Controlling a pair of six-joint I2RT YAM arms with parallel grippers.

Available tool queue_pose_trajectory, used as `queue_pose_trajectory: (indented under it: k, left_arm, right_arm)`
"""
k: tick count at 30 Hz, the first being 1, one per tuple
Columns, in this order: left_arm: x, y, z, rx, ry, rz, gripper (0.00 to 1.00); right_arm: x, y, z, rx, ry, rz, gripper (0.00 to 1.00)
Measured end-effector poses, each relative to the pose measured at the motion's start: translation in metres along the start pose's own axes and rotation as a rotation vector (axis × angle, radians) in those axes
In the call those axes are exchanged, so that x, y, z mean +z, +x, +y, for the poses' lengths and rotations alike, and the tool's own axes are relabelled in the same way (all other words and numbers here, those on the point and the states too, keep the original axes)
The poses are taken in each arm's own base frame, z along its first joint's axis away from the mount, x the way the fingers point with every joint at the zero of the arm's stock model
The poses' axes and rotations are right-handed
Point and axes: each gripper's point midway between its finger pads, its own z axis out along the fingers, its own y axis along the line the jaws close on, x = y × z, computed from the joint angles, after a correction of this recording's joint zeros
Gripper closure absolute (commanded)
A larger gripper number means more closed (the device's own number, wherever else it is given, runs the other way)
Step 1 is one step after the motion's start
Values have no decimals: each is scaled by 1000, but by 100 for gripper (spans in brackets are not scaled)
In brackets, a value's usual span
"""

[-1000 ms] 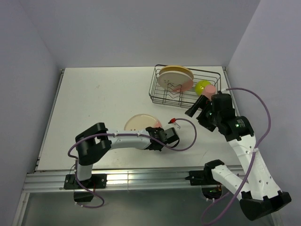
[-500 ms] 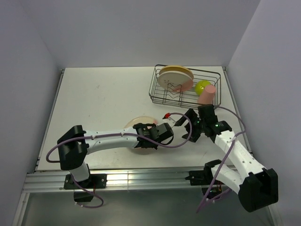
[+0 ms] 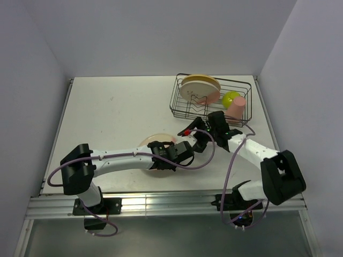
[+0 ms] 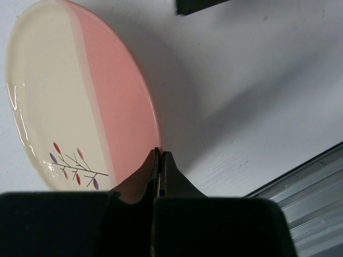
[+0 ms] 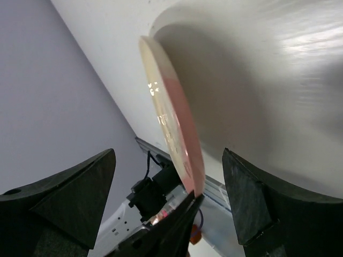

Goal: Load the mixed dishes into the dish rack

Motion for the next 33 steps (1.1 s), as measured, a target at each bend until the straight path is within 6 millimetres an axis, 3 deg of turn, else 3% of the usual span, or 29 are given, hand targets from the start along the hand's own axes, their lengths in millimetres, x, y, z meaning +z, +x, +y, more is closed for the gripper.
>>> queue_pose_trajectory:
  k: [4,10,13,16,18,19,21,24,26,27,31,33]
  left_arm:
    - [-3,0,2,-2,2,-5,100]
    - [-6,2,4,-4,3,-9,100]
    - [-8,3,5,-5,5,-11,100]
    - [-10,3,6,-7,7,-15,100]
    - [-10,4,6,-7,11,-14,100]
    - [-10,5,5,-7,14,-11,100]
    - [-12,5,10,-2,-3,-17,100]
    - [-29,-7,26,-35,-24,-72,100]
    - [-29,-5,27,-41,-25,-70,100]
    - [-28,-4,26,-41,-23,-69,97]
    - [-30,-4,26,-46,-22,-76,46]
    - [-37,-6,26,-61,-16,-94,38]
  right_arm:
    - [25,19,11,-44,2,69,13]
    - [59,50,-9,-68,71,161,16]
    - [69,60,-16,-77,90,188,25]
    - [79,67,-17,-91,90,208,37]
    - [83,70,-14,-104,74,215,58]
    - [85,72,-11,-107,62,217,76]
    - [86,74,1,-180,1,227,96]
    - [84,74,25,-214,-73,229,100]
    - [85,74,26,-224,-69,220,100]
    - [86,74,24,-226,-59,218,100]
    - [84,76,26,-256,-54,203,100]
    - [82,75,29,-290,-41,178,100]
